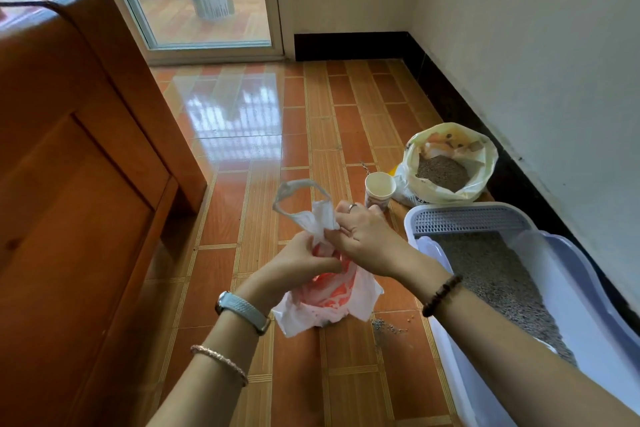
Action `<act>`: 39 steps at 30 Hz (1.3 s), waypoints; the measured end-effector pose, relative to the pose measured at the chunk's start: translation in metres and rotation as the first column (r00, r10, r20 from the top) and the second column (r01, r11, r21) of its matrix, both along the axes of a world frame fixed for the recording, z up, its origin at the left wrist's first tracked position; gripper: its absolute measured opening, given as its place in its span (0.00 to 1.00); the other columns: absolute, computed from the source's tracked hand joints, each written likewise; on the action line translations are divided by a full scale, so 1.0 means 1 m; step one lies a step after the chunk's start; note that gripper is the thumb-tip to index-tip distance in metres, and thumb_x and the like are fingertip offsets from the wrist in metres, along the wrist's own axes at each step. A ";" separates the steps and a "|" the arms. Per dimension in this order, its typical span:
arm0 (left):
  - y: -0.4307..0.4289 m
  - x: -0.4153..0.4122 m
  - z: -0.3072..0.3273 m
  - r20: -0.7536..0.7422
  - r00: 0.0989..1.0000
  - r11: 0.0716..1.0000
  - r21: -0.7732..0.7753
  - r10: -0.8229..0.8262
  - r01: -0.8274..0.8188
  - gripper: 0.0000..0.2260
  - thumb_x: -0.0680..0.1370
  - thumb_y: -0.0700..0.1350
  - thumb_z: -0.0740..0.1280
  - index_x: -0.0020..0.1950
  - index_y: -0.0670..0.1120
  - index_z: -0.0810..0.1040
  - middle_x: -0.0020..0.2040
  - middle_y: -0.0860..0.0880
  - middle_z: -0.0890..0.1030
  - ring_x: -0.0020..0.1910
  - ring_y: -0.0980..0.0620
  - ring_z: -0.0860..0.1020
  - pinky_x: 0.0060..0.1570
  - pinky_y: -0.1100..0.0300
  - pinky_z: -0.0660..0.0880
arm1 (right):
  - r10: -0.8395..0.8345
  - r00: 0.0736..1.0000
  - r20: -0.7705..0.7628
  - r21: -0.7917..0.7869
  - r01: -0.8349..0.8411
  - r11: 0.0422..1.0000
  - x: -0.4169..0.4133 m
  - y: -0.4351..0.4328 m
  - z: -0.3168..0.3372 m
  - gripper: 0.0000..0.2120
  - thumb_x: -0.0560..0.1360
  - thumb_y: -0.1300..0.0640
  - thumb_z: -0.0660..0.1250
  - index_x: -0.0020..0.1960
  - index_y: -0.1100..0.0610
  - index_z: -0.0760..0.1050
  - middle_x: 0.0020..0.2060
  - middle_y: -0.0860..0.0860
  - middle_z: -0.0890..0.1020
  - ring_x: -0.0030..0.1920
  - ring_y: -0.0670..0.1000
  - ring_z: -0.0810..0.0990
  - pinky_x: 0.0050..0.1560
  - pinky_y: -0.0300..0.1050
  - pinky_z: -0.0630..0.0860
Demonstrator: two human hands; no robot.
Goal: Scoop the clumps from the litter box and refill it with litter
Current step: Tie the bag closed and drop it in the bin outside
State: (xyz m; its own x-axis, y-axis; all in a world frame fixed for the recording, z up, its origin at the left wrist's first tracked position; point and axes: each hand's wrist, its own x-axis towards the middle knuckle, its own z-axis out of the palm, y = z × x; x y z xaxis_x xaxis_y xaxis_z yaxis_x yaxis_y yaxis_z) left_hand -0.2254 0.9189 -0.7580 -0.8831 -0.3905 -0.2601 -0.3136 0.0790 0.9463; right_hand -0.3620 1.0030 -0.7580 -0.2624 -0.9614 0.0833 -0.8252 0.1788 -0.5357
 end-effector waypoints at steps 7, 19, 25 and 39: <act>0.010 -0.015 -0.006 -0.259 0.965 0.988 -0.136 0.031 -0.068 0.05 0.70 0.40 0.71 0.43 0.49 0.78 0.37 0.54 0.80 0.40 0.56 0.81 0.38 0.62 0.77 | 0.004 0.992 0.125 -0.041 0.002 0.999 -0.002 -0.003 0.014 0.27 0.67 0.33 0.56 0.44 0.53 0.82 0.52 0.45 0.74 0.52 0.51 0.73 0.56 0.57 0.71; -0.002 -0.001 0.004 -0.125 0.970 0.972 0.137 0.210 -0.193 0.25 0.82 0.53 0.57 0.29 0.42 0.75 0.23 0.45 0.73 0.19 0.53 0.64 0.21 0.64 0.59 | 0.010 0.982 0.190 0.182 -0.045 0.982 -0.011 0.010 0.034 0.18 0.75 0.43 0.63 0.64 0.42 0.71 0.55 0.53 0.75 0.59 0.52 0.71 0.64 0.53 0.69; -0.009 0.008 -0.005 -0.015 0.989 0.964 0.228 0.146 -0.139 0.27 0.82 0.52 0.57 0.45 0.28 0.79 0.43 0.30 0.82 0.28 0.47 0.79 0.33 0.59 0.76 | 0.007 0.996 0.087 -0.030 -0.005 1.000 -0.012 0.013 0.037 0.09 0.78 0.63 0.65 0.54 0.55 0.81 0.49 0.51 0.84 0.54 0.49 0.78 0.55 0.43 0.74; -0.015 0.010 -0.003 -0.038 0.971 0.880 0.431 0.237 -0.198 0.17 0.79 0.56 0.63 0.59 0.44 0.78 0.56 0.40 0.82 0.57 0.43 0.81 0.60 0.48 0.75 | -0.295 0.712 0.637 0.190 0.225 0.956 0.016 0.026 0.022 0.04 0.74 0.60 0.71 0.45 0.61 0.80 0.35 0.51 0.86 0.41 0.55 0.81 0.45 0.51 0.74</act>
